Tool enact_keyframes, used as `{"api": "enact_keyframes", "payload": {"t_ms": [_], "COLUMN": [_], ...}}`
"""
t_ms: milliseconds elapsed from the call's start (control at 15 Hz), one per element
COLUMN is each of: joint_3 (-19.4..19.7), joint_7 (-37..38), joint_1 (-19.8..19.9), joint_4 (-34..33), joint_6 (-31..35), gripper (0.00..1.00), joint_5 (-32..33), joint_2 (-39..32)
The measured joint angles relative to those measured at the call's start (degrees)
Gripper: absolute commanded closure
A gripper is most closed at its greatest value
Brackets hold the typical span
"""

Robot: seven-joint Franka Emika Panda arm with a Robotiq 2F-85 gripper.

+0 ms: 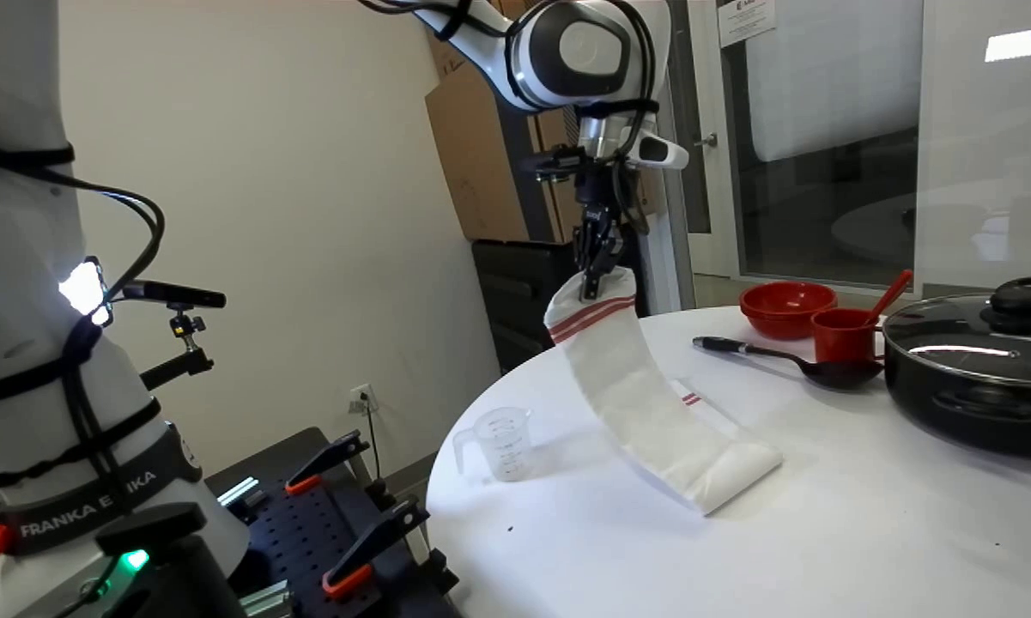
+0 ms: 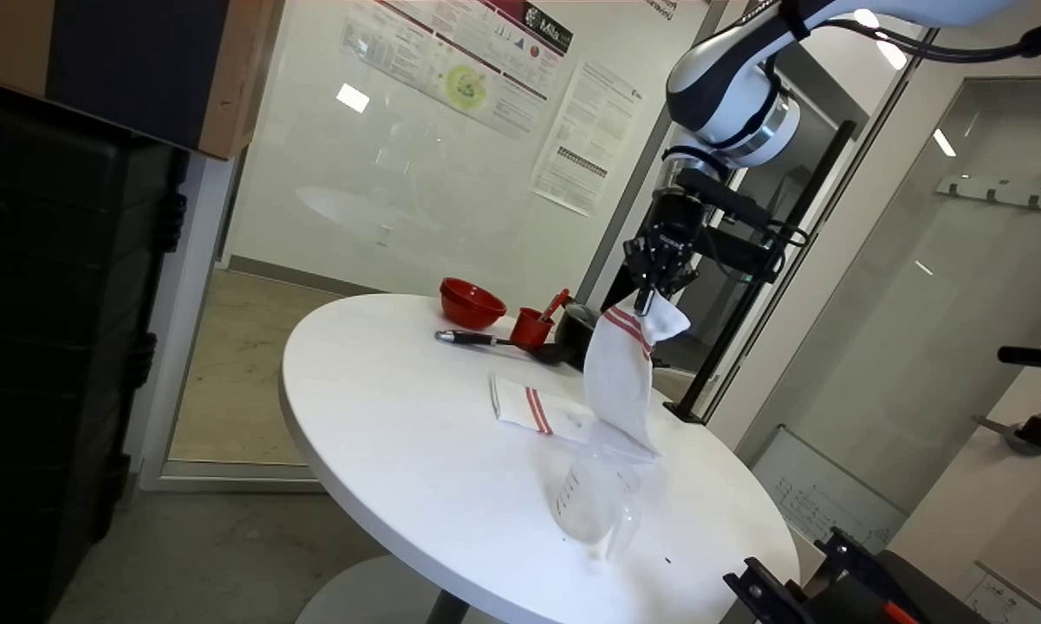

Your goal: Fold the white towel

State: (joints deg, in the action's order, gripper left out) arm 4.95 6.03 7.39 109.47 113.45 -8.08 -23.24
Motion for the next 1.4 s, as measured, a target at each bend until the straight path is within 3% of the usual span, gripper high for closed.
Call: {"api": "enact_keyframes", "payload": {"t_ms": [467,1000,1400], "joint_3": [0.1,0.8,1.4], "joint_7": [-1.9,-9.3,-10.7], "joint_1": [5.2,11.1,12.2], "joint_4": [-1.0,-1.0,-1.1], "joint_6": [0.0,-0.3,-0.9], "gripper": [0.99,0.99,0.99], "joint_5": [-12.0,-24.2,-28.3], "joint_2": [0.2,1.2,1.2]}}
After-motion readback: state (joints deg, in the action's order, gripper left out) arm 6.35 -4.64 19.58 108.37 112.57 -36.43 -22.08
